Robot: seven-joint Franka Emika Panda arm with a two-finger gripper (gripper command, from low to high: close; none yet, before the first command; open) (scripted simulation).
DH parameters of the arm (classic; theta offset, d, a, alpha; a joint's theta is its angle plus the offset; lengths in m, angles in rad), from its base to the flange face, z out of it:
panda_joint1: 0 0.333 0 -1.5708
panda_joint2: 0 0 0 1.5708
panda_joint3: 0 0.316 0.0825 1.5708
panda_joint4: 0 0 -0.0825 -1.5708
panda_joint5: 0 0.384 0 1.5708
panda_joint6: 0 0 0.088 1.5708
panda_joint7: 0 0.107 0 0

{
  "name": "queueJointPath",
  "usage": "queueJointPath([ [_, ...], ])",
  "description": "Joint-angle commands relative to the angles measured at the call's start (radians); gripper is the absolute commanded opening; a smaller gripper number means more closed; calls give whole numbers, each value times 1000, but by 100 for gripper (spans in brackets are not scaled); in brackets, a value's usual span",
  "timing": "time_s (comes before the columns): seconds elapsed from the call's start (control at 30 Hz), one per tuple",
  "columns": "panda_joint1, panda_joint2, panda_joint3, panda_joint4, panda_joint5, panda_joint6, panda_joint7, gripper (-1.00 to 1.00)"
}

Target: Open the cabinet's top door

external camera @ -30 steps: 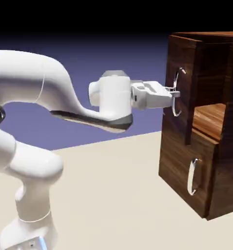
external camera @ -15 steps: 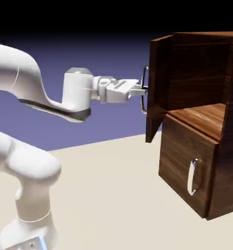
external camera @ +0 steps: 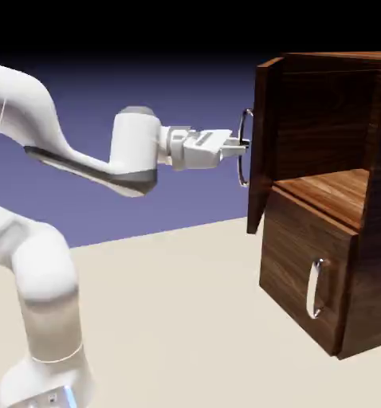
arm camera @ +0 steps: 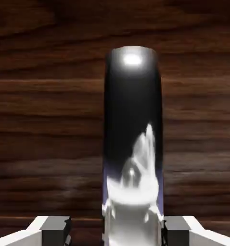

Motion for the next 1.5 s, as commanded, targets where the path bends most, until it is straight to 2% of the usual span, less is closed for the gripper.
queueJointPath([
  [0.0, -36, -6, 19, 2, 11, 31, 4, -100],
  [0.33, -398, -131, 238, 7, 143, 318, 14, -100],
  [0.43, -454, -188, 308, -8, 264, 332, -45, -100],
  [0.7, -331, -240, 426, -26, 610, 50, -251, -100],
  [0.97, -302, -220, 629, 81, 878, -298, -336, -100],
  [1.17, -385, -178, 809, 240, 1030, -559, -364, -100],
  [1.47, -650, -156, 1077, 561, 1197, -913, -408, -100],
])
